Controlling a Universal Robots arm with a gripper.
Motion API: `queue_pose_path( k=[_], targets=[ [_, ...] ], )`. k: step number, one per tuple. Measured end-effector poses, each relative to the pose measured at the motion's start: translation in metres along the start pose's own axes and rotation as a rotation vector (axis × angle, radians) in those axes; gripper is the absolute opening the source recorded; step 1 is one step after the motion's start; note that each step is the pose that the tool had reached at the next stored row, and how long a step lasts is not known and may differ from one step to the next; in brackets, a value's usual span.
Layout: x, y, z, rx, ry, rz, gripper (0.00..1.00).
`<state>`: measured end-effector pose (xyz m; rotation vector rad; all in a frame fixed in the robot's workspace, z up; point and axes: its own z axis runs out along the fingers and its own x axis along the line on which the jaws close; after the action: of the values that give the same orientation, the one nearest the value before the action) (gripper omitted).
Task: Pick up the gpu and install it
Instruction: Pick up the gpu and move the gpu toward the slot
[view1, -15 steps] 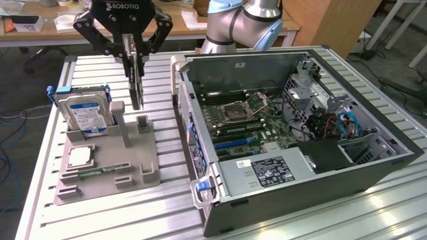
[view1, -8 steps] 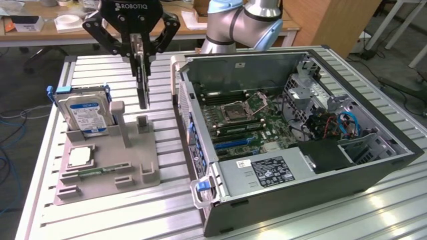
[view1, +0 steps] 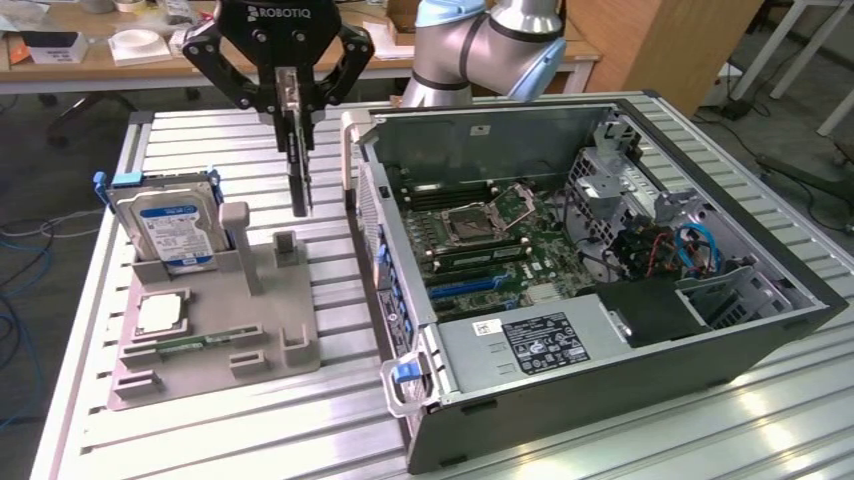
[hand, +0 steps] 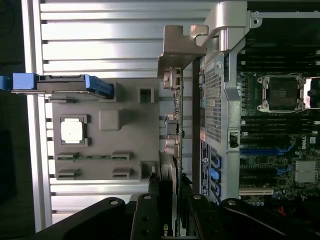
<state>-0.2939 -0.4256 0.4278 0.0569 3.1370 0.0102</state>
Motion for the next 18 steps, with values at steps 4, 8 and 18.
queue_pose_path(
  k=[4, 8, 18],
  targets=[
    [-0.006, 0.0002, 0.0, 0.0002, 0.0, 0.0, 0.26],
    [-0.011, 0.0004, 0.0, 0.0002, 0.0, 0.0, 0.26],
    [-0.023, 0.0008, 0.0001, 0.0002, 0.0, 0.0, 0.26]
  ],
)
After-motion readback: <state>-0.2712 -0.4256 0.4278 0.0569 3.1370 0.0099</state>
